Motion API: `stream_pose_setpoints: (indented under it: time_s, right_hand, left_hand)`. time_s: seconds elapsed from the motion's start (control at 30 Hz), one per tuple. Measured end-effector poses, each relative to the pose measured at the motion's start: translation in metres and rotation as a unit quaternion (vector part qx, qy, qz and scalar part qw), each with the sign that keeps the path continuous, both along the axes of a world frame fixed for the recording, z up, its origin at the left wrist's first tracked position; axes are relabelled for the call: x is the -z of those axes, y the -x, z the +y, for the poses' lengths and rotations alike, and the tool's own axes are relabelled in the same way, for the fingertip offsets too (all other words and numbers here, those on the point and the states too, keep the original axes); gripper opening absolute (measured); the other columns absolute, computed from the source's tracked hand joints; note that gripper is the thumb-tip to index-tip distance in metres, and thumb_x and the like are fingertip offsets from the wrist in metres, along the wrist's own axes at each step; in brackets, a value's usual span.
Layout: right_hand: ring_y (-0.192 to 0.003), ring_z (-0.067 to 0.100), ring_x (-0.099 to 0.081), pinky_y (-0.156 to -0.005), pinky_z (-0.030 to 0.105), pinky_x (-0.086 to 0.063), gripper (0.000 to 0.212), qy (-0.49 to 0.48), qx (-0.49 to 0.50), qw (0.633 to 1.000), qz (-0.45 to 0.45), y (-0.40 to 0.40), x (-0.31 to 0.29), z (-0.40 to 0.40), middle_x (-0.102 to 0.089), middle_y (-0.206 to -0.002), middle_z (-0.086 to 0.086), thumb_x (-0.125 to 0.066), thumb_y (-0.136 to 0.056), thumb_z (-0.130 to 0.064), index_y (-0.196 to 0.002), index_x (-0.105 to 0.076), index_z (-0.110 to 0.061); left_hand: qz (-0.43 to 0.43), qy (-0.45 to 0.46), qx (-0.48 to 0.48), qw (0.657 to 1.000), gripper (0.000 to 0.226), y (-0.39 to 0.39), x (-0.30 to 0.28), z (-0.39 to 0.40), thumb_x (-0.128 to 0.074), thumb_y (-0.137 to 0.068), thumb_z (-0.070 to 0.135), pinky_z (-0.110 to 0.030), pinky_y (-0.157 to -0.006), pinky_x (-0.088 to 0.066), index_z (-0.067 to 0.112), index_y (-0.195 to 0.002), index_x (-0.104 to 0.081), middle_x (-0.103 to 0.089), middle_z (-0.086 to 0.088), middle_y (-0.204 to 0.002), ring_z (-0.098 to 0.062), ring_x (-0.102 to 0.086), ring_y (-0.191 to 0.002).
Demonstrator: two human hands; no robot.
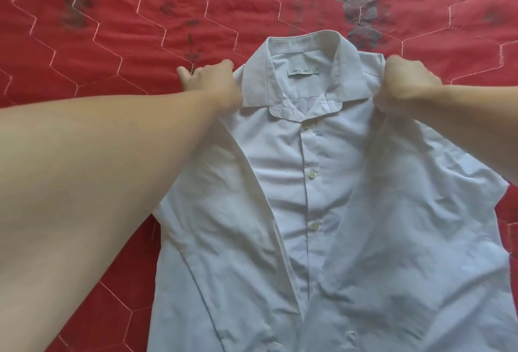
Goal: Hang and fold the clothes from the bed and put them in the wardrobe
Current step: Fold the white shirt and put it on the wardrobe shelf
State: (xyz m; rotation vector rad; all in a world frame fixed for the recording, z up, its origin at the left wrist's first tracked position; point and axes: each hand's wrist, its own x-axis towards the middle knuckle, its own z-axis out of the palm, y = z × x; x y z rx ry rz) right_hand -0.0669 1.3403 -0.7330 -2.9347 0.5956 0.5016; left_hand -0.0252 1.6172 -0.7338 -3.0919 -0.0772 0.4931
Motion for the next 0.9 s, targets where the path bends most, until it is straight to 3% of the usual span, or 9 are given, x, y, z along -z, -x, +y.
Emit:
stream_pose_setpoints:
  time_s: [0.07,0.13,0.2,0.3,0.43,0.57,0.73,0.8,0.9]
  right_hand:
    - [-0.101,0.040,-0.060,-0.076,0.038,-0.043,0.025,0.003,-0.008,1.000,-0.007,0.003,-0.003,-0.004,-0.063,-0.111,0.022,-0.058,-0.079,-0.006,-0.104,-0.057,-0.007]
    - [-0.099,0.039,-0.061,-0.081,0.039,-0.049,0.021,-0.002,-0.003,0.999,-0.038,0.005,-0.007,-0.009,-0.064,-0.109,0.019,-0.059,-0.080,-0.009,-0.101,-0.065,-0.011]
    - [-0.104,0.038,-0.059,-0.090,0.042,-0.049,0.018,-0.025,0.010,0.996,-0.083,0.008,-0.010,-0.014,-0.060,-0.113,0.016,-0.061,-0.082,-0.016,-0.098,-0.069,-0.017]
    - [-0.109,0.038,-0.053,-0.095,0.042,-0.039,0.020,-0.061,-0.012,0.987,-0.148,0.021,-0.012,-0.019,-0.054,-0.117,0.015,-0.060,-0.084,-0.025,-0.101,-0.069,-0.018]
    - [-0.107,0.036,-0.051,-0.093,0.042,-0.034,0.020,-0.071,-0.036,0.976,-0.203,0.045,-0.017,-0.026,-0.056,-0.111,0.014,-0.056,-0.084,-0.023,-0.098,-0.065,-0.012]
    - [-0.089,0.034,-0.053,-0.085,0.041,-0.034,0.019,-0.073,-0.069,0.967,-0.232,0.085,-0.030,-0.033,-0.056,-0.090,0.011,-0.048,-0.077,-0.029,-0.082,-0.058,-0.013]
    - [-0.068,0.032,-0.053,-0.077,0.040,-0.033,0.014,-0.061,-0.153,0.969,-0.184,0.158,-0.038,-0.041,-0.052,-0.072,0.004,-0.060,-0.076,-0.023,-0.071,-0.048,-0.017]
    - [-0.069,0.033,-0.055,-0.075,0.040,-0.033,0.020,-0.057,-0.160,0.974,-0.150,0.184,-0.035,-0.046,-0.056,-0.073,0.006,-0.065,-0.077,-0.019,-0.071,-0.046,-0.019]
    - [-0.073,0.032,-0.055,-0.074,0.037,-0.030,0.023,-0.062,-0.152,0.977,-0.134,0.216,-0.028,-0.052,-0.055,-0.074,0.001,-0.065,-0.079,-0.019,-0.073,-0.043,-0.020]
  left_hand:
    - [0.006,0.046,0.012,0.999,0.021,0.001,-0.005,-0.005,-0.054,-0.083,0.029,-0.044,-0.099,-0.026,0.027,-0.103,-0.060,-0.063,0.004,-0.090,-0.025,-0.055,-0.096]
    - [0.012,0.114,0.021,0.993,0.013,0.008,-0.012,-0.014,-0.057,-0.080,0.029,-0.041,-0.093,-0.035,0.023,-0.090,-0.064,-0.060,0.003,-0.084,-0.026,-0.053,-0.088]
    - [0.004,0.169,0.008,0.986,0.010,0.016,-0.017,-0.023,-0.058,-0.077,0.027,-0.033,-0.073,-0.041,0.018,-0.077,-0.062,-0.057,0.002,-0.072,-0.028,-0.052,-0.078]
    - [-0.029,0.199,0.007,0.980,0.020,0.024,-0.018,-0.032,-0.051,-0.079,0.023,-0.030,-0.054,-0.031,0.015,-0.061,-0.047,-0.049,0.002,-0.063,-0.027,-0.047,-0.068]
    - [-0.099,0.184,0.049,0.977,0.022,0.039,-0.023,-0.034,-0.045,-0.081,0.022,-0.035,-0.066,-0.036,0.018,-0.060,-0.038,-0.052,-0.002,-0.081,-0.032,-0.050,-0.083]
    - [-0.100,0.186,0.072,0.975,0.009,0.075,-0.037,-0.030,-0.054,-0.077,0.019,-0.033,-0.063,-0.031,0.016,-0.070,-0.050,-0.055,0.000,-0.073,-0.031,-0.054,-0.079]
    - [-0.045,0.174,0.086,0.980,0.013,0.146,-0.050,-0.016,-0.060,-0.080,0.016,-0.033,-0.065,-0.035,0.022,-0.074,-0.050,-0.056,0.002,-0.077,-0.030,-0.055,-0.082]
    - [-0.036,0.164,0.082,0.982,0.021,0.173,-0.047,-0.010,-0.060,-0.078,0.011,-0.032,-0.064,-0.032,0.021,-0.068,-0.044,-0.055,0.002,-0.074,-0.032,-0.055,-0.081]
    - [-0.013,0.125,0.079,0.989,0.017,0.202,-0.039,-0.003,-0.058,-0.077,0.006,-0.033,-0.068,-0.034,0.022,-0.074,-0.050,-0.061,-0.001,-0.083,-0.030,-0.056,-0.085]
